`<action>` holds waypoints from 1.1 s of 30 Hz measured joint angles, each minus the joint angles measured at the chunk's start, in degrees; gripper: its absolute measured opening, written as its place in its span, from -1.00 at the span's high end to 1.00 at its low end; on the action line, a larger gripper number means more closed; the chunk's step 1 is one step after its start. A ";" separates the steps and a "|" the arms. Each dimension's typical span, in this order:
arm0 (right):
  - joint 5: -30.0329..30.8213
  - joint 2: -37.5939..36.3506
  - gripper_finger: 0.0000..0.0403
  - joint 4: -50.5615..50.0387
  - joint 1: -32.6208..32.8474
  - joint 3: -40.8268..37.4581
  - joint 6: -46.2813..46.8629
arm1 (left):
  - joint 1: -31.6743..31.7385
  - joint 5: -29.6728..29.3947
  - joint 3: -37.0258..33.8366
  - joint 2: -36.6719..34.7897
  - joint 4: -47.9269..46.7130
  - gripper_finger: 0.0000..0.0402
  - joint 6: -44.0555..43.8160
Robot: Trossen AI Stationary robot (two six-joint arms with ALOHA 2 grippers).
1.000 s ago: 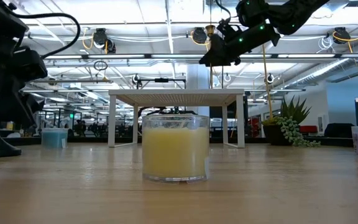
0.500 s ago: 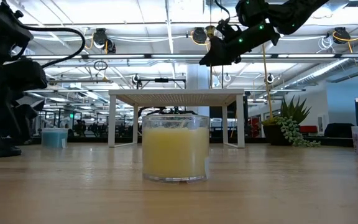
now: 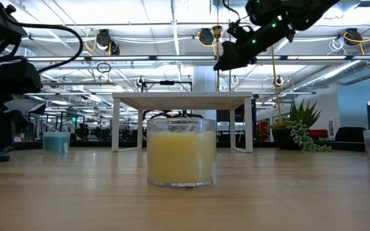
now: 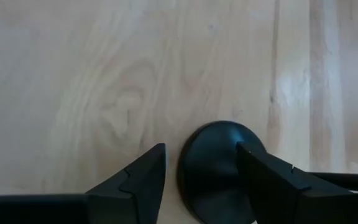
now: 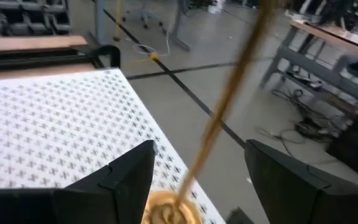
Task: Pick & Place candle stick holders
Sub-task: Put the black candle holder on the shelf
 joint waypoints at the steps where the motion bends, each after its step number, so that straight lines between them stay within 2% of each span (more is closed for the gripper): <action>1: 0.15 -0.96 -0.24 -2.27 0.00 0.00 0.38 | -0.05 -0.96 0.00 -0.01 -0.18 0.02 0.03; 8: 0.14 -7.16 -0.24 -14.56 1.28 0.00 2.52 | -0.03 -5.63 1.67 -0.01 -1.36 0.01 2.90; 12: 0.13 -10.07 -0.24 -17.59 3.42 0.00 3.30 | -0.01 -6.08 7.19 0.01 -8.97 0.00 4.42; 17: 0.12 -12.33 -0.24 -18.03 6.25 0.00 2.89 | -0.34 -5.87 12.64 0.37 -15.76 0.00 2.20; 20: 0.12 -12.94 -0.24 -18.05 7.75 0.00 2.04 | -0.91 -5.45 14.26 1.37 -20.86 0.00 -2.25; 23: 0.11 -13.05 -0.24 -18.06 9.02 0.00 1.90 | -2.36 -1.18 14.37 2.78 -23.82 0.00 -7.38; 28: 0.14 -13.05 -0.24 -18.06 10.55 0.00 0.69 | -6.49 4.82 14.36 6.10 -21.71 0.00 -10.74; 31: 0.12 -13.05 -0.24 -18.06 11.26 0.00 0.60 | -9.84 4.72 14.36 7.82 -17.32 0.01 -9.30; 33: 0.13 -13.05 -0.24 -18.06 11.56 0.00 0.59 | -11.99 2.11 14.36 9.00 -13.36 0.02 -7.04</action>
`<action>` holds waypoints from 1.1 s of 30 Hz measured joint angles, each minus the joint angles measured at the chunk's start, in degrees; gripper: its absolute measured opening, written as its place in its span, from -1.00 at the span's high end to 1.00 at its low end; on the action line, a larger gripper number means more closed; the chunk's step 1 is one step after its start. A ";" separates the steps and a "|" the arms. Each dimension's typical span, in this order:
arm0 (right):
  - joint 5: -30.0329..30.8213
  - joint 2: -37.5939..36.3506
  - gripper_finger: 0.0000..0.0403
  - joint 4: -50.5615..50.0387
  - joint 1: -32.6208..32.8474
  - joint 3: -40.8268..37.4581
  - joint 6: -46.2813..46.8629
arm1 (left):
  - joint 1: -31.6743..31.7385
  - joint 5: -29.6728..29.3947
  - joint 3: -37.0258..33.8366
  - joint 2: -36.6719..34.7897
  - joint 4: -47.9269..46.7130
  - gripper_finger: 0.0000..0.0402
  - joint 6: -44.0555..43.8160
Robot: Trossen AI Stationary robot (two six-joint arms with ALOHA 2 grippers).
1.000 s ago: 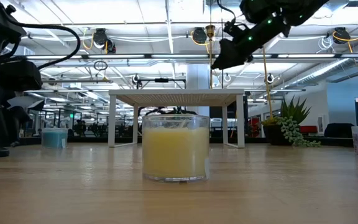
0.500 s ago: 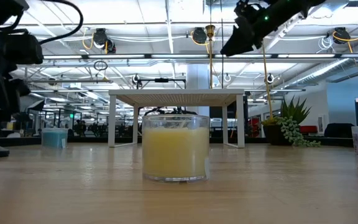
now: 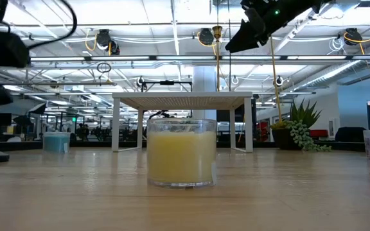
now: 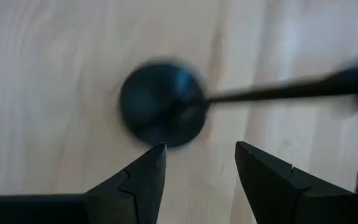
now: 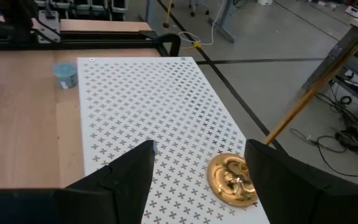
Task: Pick & Place candle stick holders
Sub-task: Put the black candle holder on the shelf
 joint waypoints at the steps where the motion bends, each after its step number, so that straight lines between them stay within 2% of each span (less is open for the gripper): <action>1: -0.02 0.02 -0.24 0.00 0.11 0.00 0.00 | -1.02 -1.88 0.00 0.53 2.00 0.04 1.28; 7: 0.01 0.02 -0.24 0.00 0.07 0.00 -0.02 | -4.26 -13.12 0.00 2.30 4.18 0.20 4.13; 11: -0.02 0.02 -0.24 0.02 0.07 0.00 -0.02 | -5.24 -13.62 0.00 2.57 4.11 0.38 4.82; 19: -0.02 0.02 -0.24 0.02 0.07 0.00 0.42 | -5.70 -13.52 -0.01 2.57 8.51 0.96 5.57; 25: -0.02 0.02 -0.24 0.02 0.07 0.00 0.42 | -5.68 -14.34 -0.02 2.57 8.30 0.84 4.38; 33: -0.02 0.02 -0.24 0.02 0.07 0.00 0.60 | -5.70 -20.60 -0.01 2.55 8.58 0.54 1.18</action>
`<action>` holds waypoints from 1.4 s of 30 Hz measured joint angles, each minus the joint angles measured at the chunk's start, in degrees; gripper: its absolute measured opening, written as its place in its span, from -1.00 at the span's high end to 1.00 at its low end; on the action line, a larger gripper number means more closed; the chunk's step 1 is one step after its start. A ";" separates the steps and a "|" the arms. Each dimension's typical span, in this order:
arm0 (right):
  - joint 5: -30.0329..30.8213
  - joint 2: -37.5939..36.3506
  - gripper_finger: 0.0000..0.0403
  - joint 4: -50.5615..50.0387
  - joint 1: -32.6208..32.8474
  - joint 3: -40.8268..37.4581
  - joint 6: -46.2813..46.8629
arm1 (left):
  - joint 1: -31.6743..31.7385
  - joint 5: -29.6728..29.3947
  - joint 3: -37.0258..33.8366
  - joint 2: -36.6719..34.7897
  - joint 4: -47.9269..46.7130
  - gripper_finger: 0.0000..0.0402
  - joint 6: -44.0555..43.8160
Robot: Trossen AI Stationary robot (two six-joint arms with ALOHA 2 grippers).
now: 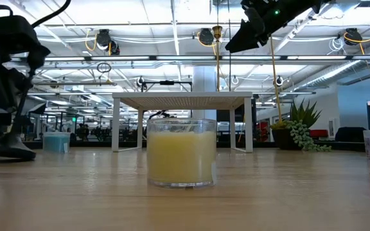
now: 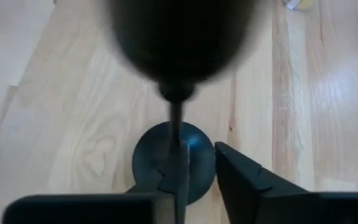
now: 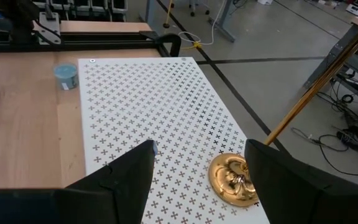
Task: Pick & Place candle stick holders
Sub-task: Put the black candle holder on the shelf
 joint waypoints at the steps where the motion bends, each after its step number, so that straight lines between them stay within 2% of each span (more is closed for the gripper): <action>1: -0.01 0.00 -0.24 0.00 0.00 0.00 0.01 | 0.01 -0.64 0.01 0.00 0.00 0.49 0.00; 4: -0.02 0.00 -0.24 0.00 0.00 0.00 0.02 | 0.02 0.24 -0.01 0.00 -0.07 0.33 -0.45; 9: -0.02 0.00 -0.24 0.00 0.00 0.00 -0.02 | 0.00 4.99 -0.01 0.00 -0.38 0.13 -3.42; 11: -0.02 0.00 -0.24 0.00 0.00 0.00 -0.02 | 0.00 4.48 -0.01 0.00 -0.37 0.10 -4.29; 15: -0.02 0.00 -0.24 0.00 0.00 0.00 -0.04 | 0.00 -0.87 -0.01 0.00 0.14 0.11 -2.41; 19: -0.02 0.00 -0.24 0.00 0.00 0.00 0.00 | 0.00 -5.09 -0.01 0.00 1.22 0.18 1.45; 22: -0.02 0.00 -0.24 0.00 0.00 0.00 0.00 | 0.02 -6.17 -0.01 0.02 2.33 0.30 4.51; 29: -0.04 0.00 -0.24 0.00 0.00 0.00 0.00 | 0.02 -6.13 -0.01 0.00 3.26 0.89 6.42; 32: -0.04 0.00 -0.24 0.00 0.00 0.00 0.02 | 0.01 -8.25 -0.07 0.02 6.23 0.91 5.98; 34: -0.04 0.02 -0.24 0.00 0.00 0.00 0.02 | 0.36 -9.20 -0.07 0.02 11.40 0.87 6.76; 39: -0.04 0.04 -0.24 0.02 0.00 -0.02 0.02 | 3.60 -9.94 0.03 0.02 25.60 0.93 15.76; 42: -0.04 0.04 -0.24 0.02 0.00 -0.02 0.02 | 7.66 -10.80 2.67 0.02 26.64 0.93 20.06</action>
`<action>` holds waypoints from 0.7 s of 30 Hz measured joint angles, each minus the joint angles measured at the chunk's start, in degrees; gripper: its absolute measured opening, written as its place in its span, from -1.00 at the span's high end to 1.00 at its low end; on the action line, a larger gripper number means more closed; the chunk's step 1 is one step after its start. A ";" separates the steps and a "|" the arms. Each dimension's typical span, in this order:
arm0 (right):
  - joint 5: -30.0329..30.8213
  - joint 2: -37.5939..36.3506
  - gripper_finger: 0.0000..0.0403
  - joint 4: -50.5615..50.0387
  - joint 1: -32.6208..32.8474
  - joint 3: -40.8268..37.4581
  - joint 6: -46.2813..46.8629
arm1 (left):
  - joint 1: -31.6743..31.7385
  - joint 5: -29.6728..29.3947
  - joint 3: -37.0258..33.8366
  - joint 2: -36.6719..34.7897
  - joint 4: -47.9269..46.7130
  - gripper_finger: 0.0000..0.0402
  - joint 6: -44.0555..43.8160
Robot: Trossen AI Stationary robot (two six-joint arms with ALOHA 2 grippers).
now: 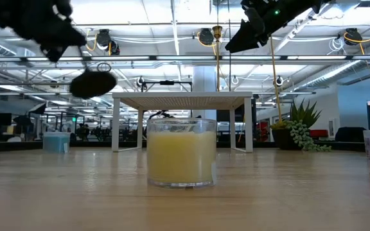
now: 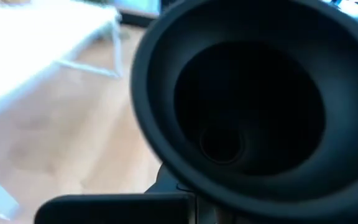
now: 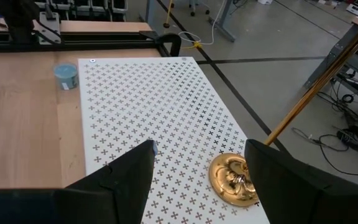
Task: Pick & Place candle stick holders
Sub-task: Put the black candle holder on the shelf
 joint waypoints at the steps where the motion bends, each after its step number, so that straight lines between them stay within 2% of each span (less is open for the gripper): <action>1: 0.00 0.00 -0.24 0.00 0.00 0.00 0.02 | 1.59 -0.02 1.30 0.00 -0.48 0.93 0.93; 6: -0.15 0.00 -0.24 0.02 0.00 0.00 -0.02 | 9.96 1.96 9.82 0.83 -4.24 0.91 11.24; 10: -0.17 0.00 -0.24 0.04 0.00 0.00 0.62 | 17.91 3.86 19.89 4.04 -7.94 0.93 12.00; 17: -0.17 0.00 -0.24 0.00 -0.02 0.00 0.85 | 32.09 9.45 39.88 17.12 -21.12 0.91 20.60; 21: -0.17 0.00 -0.24 0.00 -0.01 -0.02 0.85 | 40.51 13.02 49.78 25.77 -28.08 0.90 22.48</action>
